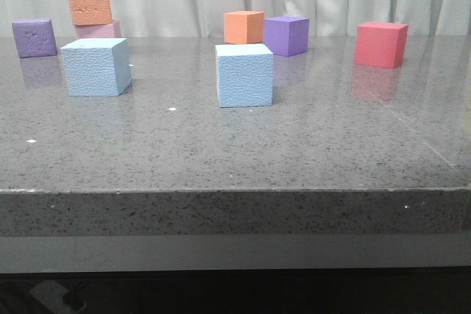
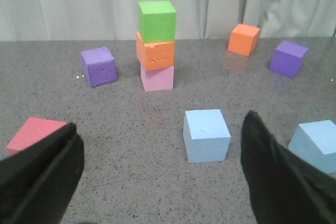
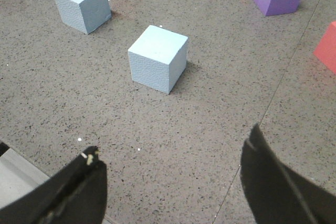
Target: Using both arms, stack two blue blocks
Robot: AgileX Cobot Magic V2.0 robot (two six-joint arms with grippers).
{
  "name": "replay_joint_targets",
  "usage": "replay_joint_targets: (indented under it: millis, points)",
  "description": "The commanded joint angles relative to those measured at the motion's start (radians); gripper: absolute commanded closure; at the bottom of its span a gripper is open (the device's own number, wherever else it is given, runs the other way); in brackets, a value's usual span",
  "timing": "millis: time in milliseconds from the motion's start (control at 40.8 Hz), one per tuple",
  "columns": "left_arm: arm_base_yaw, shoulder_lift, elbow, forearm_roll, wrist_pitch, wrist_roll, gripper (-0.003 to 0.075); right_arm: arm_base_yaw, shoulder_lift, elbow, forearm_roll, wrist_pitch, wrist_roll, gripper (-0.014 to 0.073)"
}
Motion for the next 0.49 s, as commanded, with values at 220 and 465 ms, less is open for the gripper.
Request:
replay_joint_targets:
  millis: [220,465]
  points:
    - [-0.058,0.301,-0.174,-0.031,-0.068,0.004,0.0122,-0.001,-0.006,-0.030,-0.006,-0.078,-0.010,0.0051]
    - [-0.173,0.479,-0.268,-0.002,-0.138,0.004,0.0122,-0.001,-0.006,-0.030,-0.006,-0.078,-0.010,0.0051]
